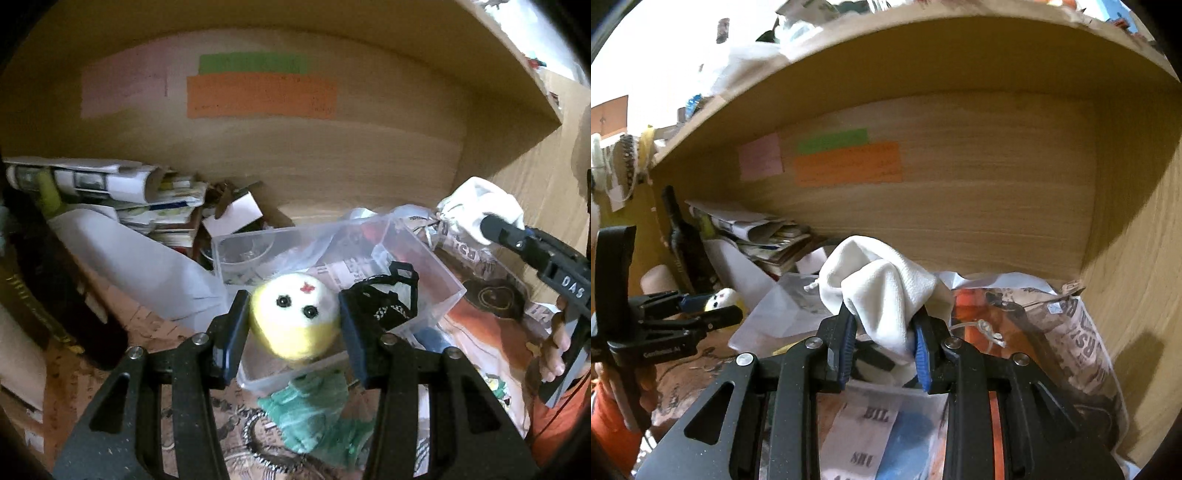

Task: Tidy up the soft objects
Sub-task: 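Carry the yellow toy and white cloth over the clear box with both tools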

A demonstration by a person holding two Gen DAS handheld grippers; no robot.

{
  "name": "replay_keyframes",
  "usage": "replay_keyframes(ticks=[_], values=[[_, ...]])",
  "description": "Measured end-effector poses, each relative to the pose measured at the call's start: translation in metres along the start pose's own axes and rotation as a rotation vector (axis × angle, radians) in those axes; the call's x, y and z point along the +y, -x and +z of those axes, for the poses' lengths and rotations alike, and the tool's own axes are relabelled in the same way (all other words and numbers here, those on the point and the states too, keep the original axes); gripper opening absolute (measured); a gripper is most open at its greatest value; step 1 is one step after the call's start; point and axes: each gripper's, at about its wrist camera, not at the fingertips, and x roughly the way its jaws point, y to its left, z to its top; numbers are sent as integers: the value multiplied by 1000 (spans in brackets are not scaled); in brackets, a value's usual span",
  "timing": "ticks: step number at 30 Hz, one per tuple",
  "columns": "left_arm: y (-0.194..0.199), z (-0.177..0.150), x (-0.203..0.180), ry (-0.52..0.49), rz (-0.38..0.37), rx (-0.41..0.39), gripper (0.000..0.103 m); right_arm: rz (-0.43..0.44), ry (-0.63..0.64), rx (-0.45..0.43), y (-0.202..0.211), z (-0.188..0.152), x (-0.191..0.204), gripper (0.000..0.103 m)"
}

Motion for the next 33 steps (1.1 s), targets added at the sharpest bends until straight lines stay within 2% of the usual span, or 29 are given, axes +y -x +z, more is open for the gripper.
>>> replay_keyframes(ticks=[6,14,22,26,30,33], values=[[-33,2,-9,-17,-25,69,47,-13,-8,79,-32,-8,-6,26],[-70,-5,-32,-88,-40,158,47,-33,-12,184,-65,-23,-8,25],[-87,-9,-39,-102,-47,194,48,-37,39,274,-85,-33,0,26],[-83,-9,-37,-96,-34,182,65,-43,72,292,-87,-36,6,26],[-73,-8,-36,-89,-39,162,68,-44,86,287,-84,-36,9,36],[-60,-7,-36,-90,-33,134,73,-44,82,266,-78,-33,10,49]])
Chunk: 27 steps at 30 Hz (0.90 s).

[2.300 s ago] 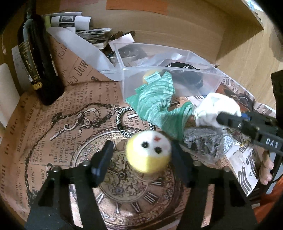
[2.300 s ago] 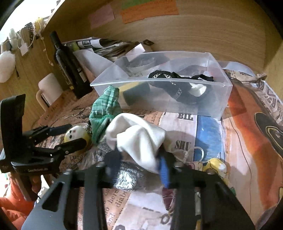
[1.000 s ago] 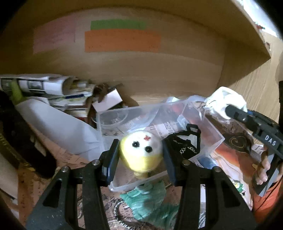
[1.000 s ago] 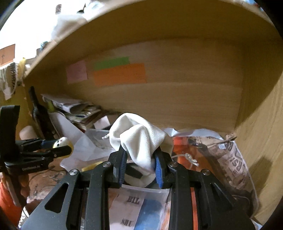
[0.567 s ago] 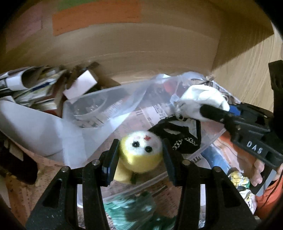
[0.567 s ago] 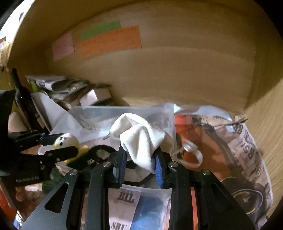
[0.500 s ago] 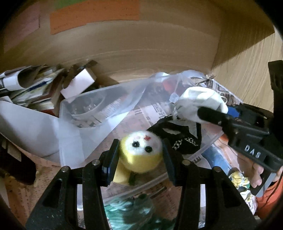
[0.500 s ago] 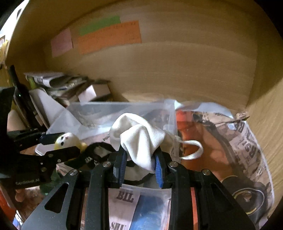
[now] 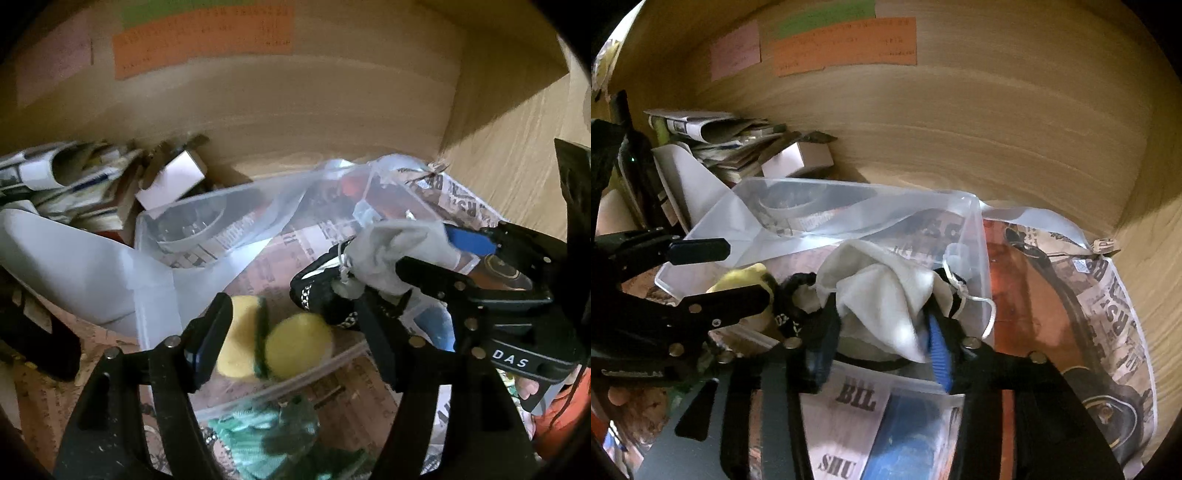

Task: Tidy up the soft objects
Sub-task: 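Carry the yellow toy and white cloth over the clear box with both tools, then open both tools to drop the toy and cloth into the box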

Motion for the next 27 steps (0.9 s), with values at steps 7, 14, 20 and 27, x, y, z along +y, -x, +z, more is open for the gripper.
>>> replay_keyframes(ticks=[7,14,20,27], values=[[41,-2,-3,-9,24,-84,77,-50,1,-133,42,4,1,82],[80,-13,1,13,48,-172,101,-75,-2,-259,92,-1,3,98],[94,-31,10,44,72,-177,102,-97,15,-280,113,-22,8,103],[82,-63,20,76,102,-97,102,-114,-23,-156,101,-61,5,103]])
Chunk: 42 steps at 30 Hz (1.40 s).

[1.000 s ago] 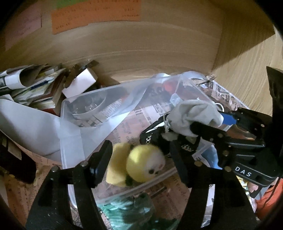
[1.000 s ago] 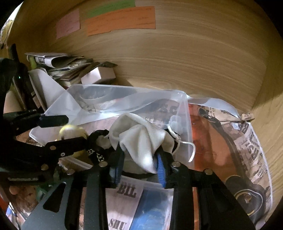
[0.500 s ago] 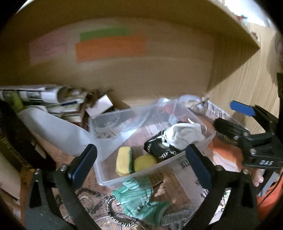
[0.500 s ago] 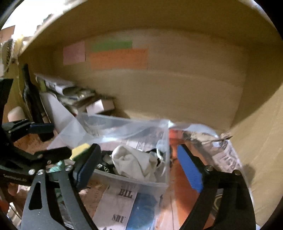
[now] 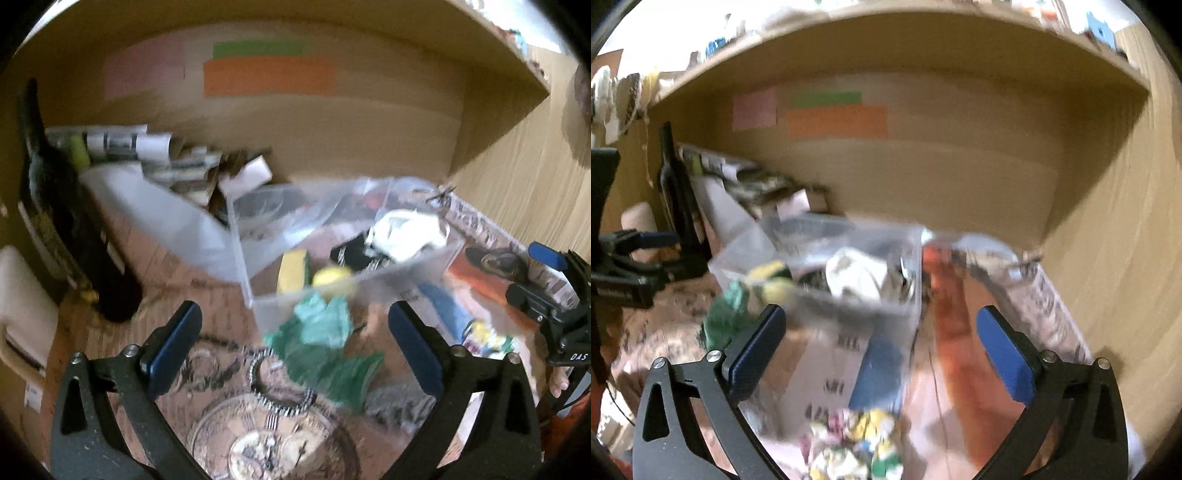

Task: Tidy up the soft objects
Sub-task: 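Grasp the green knit cloth with the left tool while the right tool grasps the floral cloth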

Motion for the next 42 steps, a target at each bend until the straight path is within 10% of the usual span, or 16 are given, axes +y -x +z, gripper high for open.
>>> replay_keyframes(ticks=[13,19,29,42], values=[[-34,-40,-2,22,-25,125,91,78,-50,277,-32,-65,3,101],[-43,-41,-8,30,-75,151,67,78,-5,292,-30,-71,10,70],[-43,-44,-8,33,-102,150,15,59,-24,256,-30,-67,3,23],[9,-27,1,33,-90,8,13,62,-46,77,-4,-23,-3,20]])
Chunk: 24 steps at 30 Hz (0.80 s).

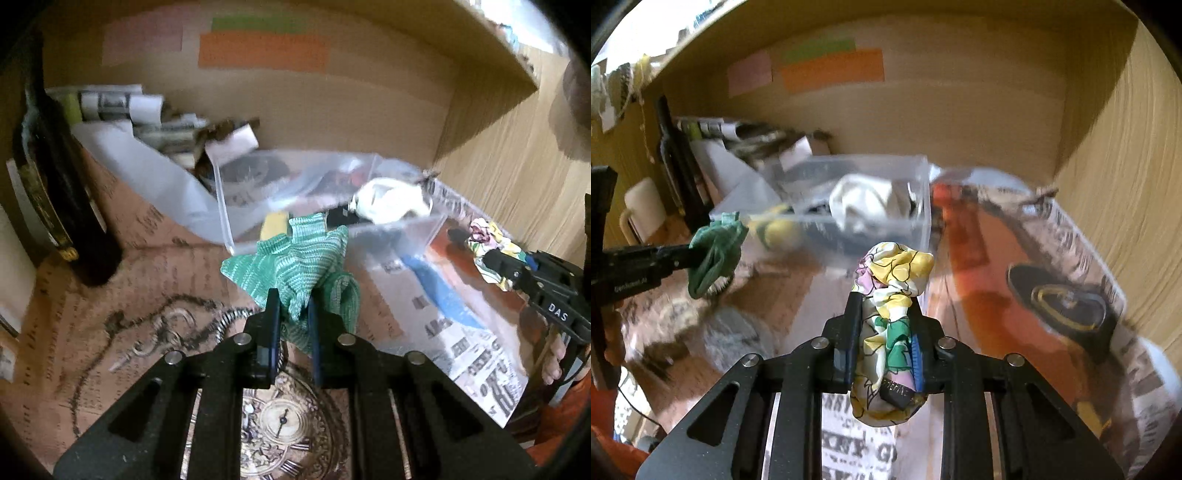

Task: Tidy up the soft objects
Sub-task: 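Carry the green cloth and floral cloth over the clear box with both tools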

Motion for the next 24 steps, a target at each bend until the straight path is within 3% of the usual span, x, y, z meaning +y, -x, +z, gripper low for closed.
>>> replay_keyframes(ticks=[12,18,24], values=[[33,48,17,42,37,-186,13,52,50,-185,13,63,12,20],[26,65,18,43,59,-213,13,79,72,-226,3,87,21,20],[3,81,16,31,72,-201,13,106,82,-196,-25,102,27,21]])
